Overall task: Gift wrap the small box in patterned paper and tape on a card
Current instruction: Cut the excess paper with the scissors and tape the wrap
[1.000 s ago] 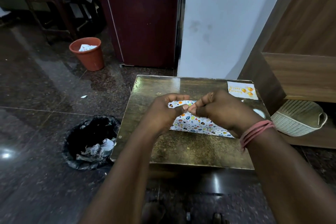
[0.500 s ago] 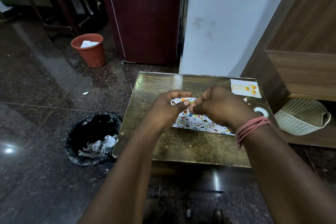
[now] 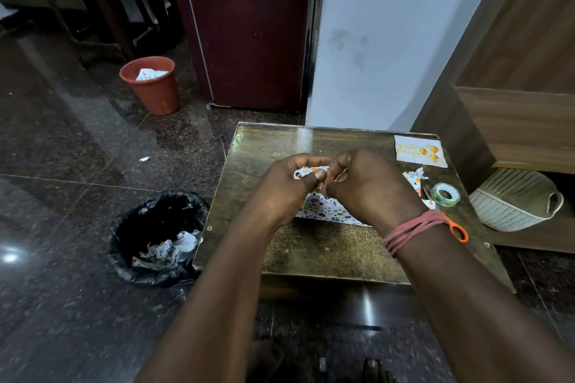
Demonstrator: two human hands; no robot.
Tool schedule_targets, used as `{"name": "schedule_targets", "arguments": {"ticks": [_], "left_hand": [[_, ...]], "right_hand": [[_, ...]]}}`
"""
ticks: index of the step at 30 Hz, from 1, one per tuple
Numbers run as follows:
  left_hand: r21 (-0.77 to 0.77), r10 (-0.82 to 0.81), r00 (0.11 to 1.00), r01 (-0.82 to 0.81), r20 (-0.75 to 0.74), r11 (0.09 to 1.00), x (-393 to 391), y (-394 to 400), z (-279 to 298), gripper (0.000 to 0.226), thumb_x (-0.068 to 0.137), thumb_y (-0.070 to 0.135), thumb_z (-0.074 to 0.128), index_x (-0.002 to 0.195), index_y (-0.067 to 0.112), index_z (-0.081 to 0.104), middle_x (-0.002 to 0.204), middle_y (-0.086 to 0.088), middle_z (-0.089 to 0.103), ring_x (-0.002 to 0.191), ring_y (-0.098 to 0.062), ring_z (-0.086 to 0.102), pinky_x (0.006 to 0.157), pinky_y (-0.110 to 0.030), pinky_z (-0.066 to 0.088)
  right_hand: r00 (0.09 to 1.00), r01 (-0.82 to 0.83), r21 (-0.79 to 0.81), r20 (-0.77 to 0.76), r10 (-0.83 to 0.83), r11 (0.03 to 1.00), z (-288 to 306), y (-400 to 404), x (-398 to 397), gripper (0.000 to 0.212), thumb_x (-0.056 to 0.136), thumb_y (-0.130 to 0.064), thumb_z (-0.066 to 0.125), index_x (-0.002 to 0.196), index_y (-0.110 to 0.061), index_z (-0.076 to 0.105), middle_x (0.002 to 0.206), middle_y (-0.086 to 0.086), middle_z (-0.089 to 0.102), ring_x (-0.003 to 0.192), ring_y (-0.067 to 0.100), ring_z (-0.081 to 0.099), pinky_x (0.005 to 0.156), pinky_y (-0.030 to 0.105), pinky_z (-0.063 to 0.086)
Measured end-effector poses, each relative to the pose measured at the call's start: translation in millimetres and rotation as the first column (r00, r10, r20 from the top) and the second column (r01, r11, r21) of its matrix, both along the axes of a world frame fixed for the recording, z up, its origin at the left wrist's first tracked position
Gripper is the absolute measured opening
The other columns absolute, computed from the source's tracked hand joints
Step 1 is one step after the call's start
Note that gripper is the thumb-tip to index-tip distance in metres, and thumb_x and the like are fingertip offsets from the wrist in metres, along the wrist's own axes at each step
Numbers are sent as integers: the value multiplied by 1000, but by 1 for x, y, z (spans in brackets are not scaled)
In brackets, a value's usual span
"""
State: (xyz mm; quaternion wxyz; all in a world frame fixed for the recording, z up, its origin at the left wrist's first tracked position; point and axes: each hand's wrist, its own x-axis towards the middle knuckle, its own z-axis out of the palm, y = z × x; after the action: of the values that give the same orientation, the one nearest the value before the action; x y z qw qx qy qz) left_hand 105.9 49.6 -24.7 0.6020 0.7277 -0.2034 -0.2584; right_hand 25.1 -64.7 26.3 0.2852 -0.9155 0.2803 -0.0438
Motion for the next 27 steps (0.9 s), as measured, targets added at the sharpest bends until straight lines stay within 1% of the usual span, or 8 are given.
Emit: {"name": "schedule_targets", "arguments": {"ticks": [3, 5, 10, 14, 17, 22, 24, 27], "left_hand": [[-3, -3, 1000, 3, -15, 1000, 1, 1, 0, 22, 99, 23, 68, 117, 34, 75, 133, 10, 65, 123, -6, 56, 82, -18, 38], [-2, -8, 1000, 8, -15, 1000, 1, 1, 0, 22, 99, 24, 67, 117, 34, 75, 134, 11, 63, 122, -7, 54, 80, -17, 36], [34, 5, 1000, -6, 23, 999, 0, 2, 1, 23, 104, 26, 60, 117, 37, 74, 134, 12, 64, 121, -8, 58, 80, -21, 40], [-8, 125, 981, -126, 148, 992, -1, 2, 3, 27, 109, 26, 49, 123, 33, 71, 128, 11, 66, 118, -4, 57, 82, -21, 42], [-21, 250, 947, -251, 201, 968, 1, 5, 7, 27, 109, 27, 48, 123, 30, 71, 121, 11, 66, 109, -2, 57, 76, -16, 39], [-68, 340, 877, -337, 339, 939, -8, -1, 9, 21, 105, 23, 55, 115, 29, 72, 103, 22, 65, 104, -7, 63, 79, -21, 48], [-92, 327, 850, -318, 413, 943, -9, -5, 5, 20, 103, 23, 56, 110, 33, 73, 105, 28, 65, 108, -4, 63, 94, -36, 53], [-61, 294, 805, -308, 515, 949, -10, -7, 1, 23, 97, 32, 53, 109, 41, 70, 107, 29, 65, 114, -17, 61, 97, -52, 52]], "right_hand": [[1000, 26, 96, 10, -27, 995, 1, -6, -2, 52, 77, -24, 87, 115, -23, 52, 95, 1, 64, 88, 22, 63, 69, 29, 45], [998, 56, 166, 30, -62, 985, -1, -14, -1, 60, 71, -26, 91, 114, -24, 50, 96, 0, 62, 85, 20, 62, 66, 29, 45], [999, 40, 152, 22, -44, 988, -10, -18, 4, 33, 80, -28, 85, 101, -27, 59, 86, -4, 61, 76, 17, 64, 70, 35, 53], [982, 57, 349, 149, -115, 935, -1, -29, -7, 19, 89, -25, 77, 102, -21, 64, 79, 0, 62, 50, 8, 52, 43, 20, 40], [914, 154, 400, 290, -284, 904, 14, -58, -26, 8, 92, -22, 73, 95, -18, 67, 68, 2, 58, 34, 5, 42, 37, 18, 33], [907, 370, 181, 140, -396, 911, -5, -118, -70, 17, 86, -12, 72, 70, -18, 70, 79, 4, 73, 67, 18, 64, 66, 30, 50], [900, 428, 87, 51, -434, 899, -16, -137, -89, 23, 86, -9, 66, 67, -19, 72, 76, -2, 71, 80, 22, 67, 73, 30, 49], [904, 427, 33, -7, -427, 903, -23, -150, -98, 22, 86, -7, 66, 69, -21, 71, 80, -3, 70, 85, 23, 67, 75, 30, 48]]}}
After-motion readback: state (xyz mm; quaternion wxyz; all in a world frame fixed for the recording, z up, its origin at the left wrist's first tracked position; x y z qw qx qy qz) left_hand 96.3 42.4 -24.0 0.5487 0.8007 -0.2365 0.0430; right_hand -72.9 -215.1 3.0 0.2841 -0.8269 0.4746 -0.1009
